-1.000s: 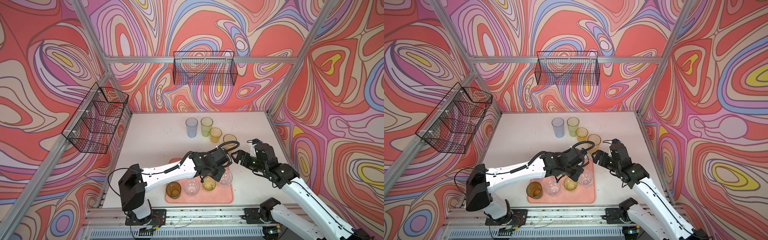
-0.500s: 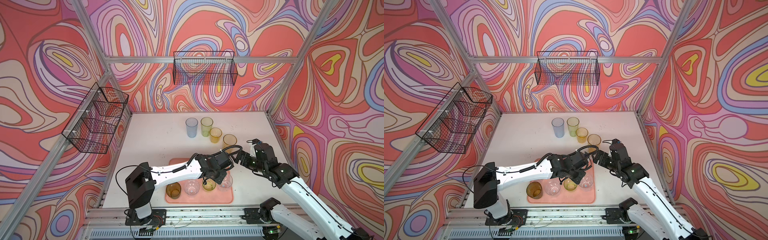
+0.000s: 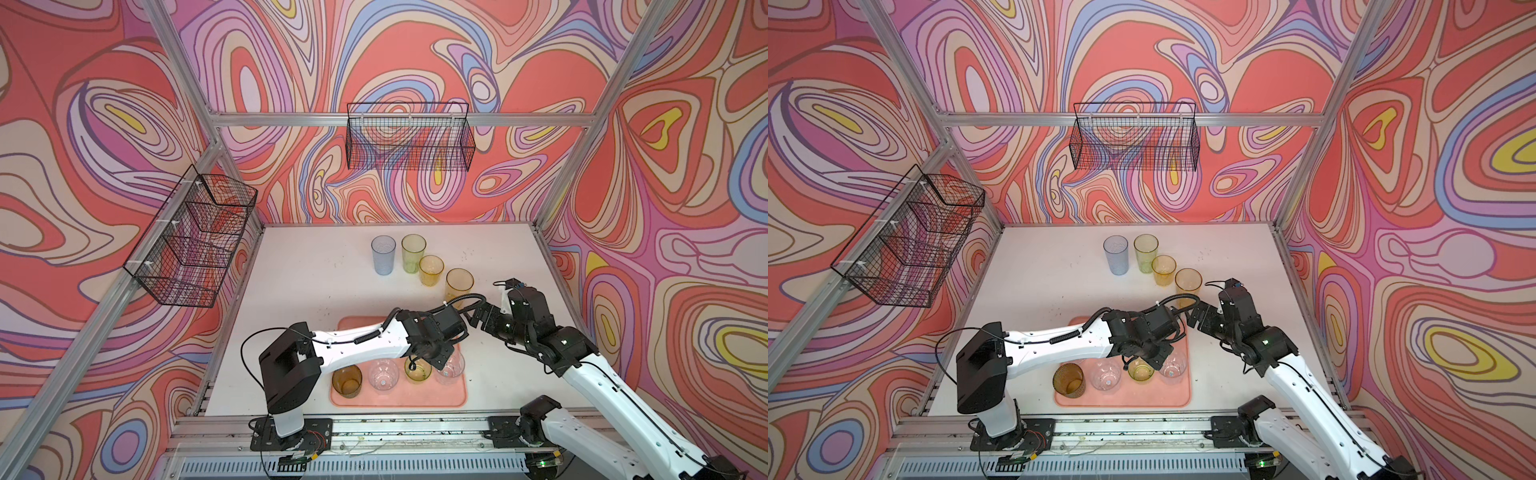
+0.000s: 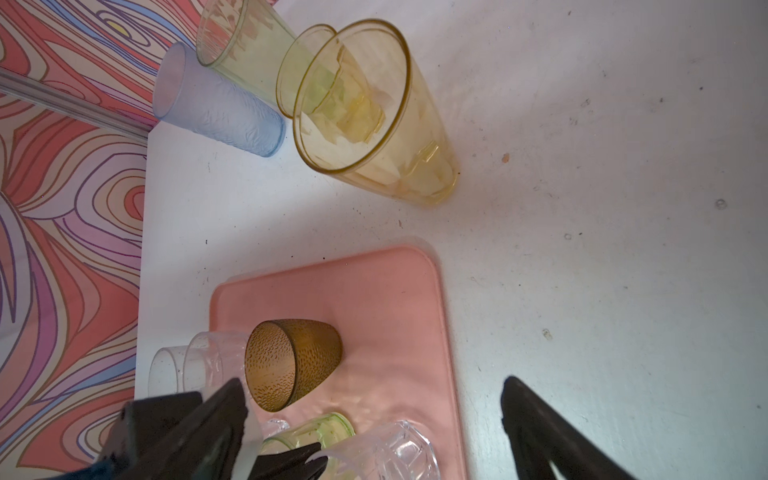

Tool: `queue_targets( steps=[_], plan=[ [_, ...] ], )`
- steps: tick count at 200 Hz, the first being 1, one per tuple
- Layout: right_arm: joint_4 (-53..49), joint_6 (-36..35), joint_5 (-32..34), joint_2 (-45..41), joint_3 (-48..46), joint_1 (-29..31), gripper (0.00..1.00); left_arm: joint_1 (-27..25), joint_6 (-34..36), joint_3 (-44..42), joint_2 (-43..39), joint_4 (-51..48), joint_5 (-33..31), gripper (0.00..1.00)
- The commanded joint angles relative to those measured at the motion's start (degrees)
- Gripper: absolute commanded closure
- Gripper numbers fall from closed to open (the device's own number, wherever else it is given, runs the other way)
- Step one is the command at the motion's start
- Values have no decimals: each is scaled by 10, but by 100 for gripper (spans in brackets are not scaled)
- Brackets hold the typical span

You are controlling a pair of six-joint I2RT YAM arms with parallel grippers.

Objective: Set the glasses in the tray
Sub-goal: 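Lower the clear glass with the left gripper onto the tray's near corner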

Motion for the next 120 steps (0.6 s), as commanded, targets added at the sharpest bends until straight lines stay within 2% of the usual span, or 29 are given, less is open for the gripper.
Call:
queue_targets(
  steps=[1, 43, 120],
  plan=[
    [-6, 4, 12, -3, -3, -4, 2, -7, -6, 13, 1, 3, -2, 100],
    [-6, 4, 11, 0, -5, -4, 2, -9, -8, 13, 3, 2, -3, 98],
    [-4, 8, 8, -1, -5, -4, 2, -12, -7, 10, -16, 8, -13, 80]
  ],
)
